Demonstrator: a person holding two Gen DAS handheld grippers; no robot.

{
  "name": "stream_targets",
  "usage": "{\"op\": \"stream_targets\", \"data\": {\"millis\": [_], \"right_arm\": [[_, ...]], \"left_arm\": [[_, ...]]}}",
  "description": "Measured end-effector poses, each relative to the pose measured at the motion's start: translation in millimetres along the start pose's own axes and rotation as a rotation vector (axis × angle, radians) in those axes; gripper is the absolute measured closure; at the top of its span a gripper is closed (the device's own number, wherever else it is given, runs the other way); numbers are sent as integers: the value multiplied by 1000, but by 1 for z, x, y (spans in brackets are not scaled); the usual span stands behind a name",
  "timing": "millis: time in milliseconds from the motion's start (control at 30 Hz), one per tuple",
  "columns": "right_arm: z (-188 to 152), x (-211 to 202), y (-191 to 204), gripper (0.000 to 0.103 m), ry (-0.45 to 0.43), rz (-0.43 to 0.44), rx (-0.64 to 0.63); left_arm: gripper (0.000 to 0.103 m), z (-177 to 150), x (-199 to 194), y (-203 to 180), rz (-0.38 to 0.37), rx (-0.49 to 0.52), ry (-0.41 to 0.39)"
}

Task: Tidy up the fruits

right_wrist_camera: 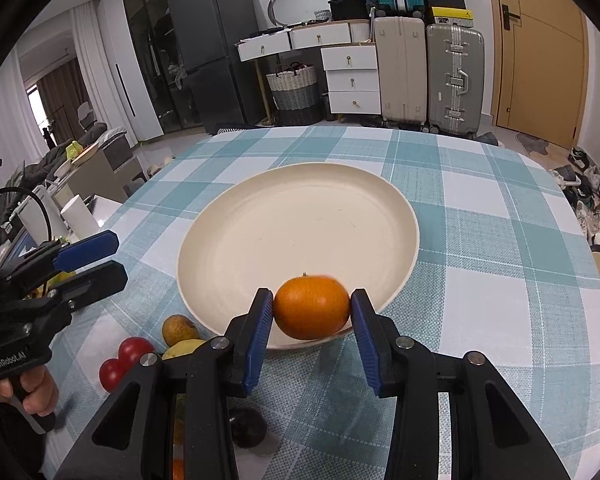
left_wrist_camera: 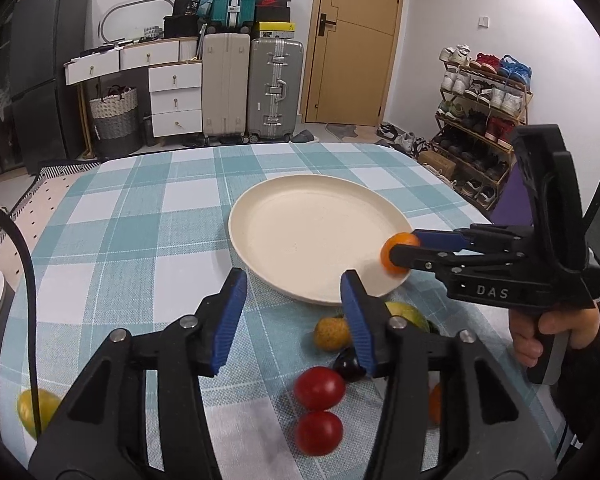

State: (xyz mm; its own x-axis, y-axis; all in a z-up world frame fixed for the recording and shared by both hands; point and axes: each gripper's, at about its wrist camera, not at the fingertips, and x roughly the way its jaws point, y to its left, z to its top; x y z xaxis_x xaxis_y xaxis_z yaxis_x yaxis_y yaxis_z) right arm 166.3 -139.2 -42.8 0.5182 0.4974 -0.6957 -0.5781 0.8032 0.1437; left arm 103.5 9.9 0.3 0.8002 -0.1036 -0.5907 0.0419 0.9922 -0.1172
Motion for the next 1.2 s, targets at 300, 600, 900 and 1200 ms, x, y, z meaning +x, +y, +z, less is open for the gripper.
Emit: {"op": "stream_targets", "data": {"millis": [300,600,900,1200], "right_arm": [[6,-9,8,51,-22,-10,2],[-13,-46,9,9,-48,-32,22],[-37,-73,15,1,-57,-30,45],[-53,-80,33,0,-47,0,42]], "left_arm": [[17,-10,-23,0,37,-10,-29],[1,-18,-39,-4,60,-9,-46],[1,-25,-57,-12,69,1,-62],[1,-35,-76,-13,93,-1,-57]]}}
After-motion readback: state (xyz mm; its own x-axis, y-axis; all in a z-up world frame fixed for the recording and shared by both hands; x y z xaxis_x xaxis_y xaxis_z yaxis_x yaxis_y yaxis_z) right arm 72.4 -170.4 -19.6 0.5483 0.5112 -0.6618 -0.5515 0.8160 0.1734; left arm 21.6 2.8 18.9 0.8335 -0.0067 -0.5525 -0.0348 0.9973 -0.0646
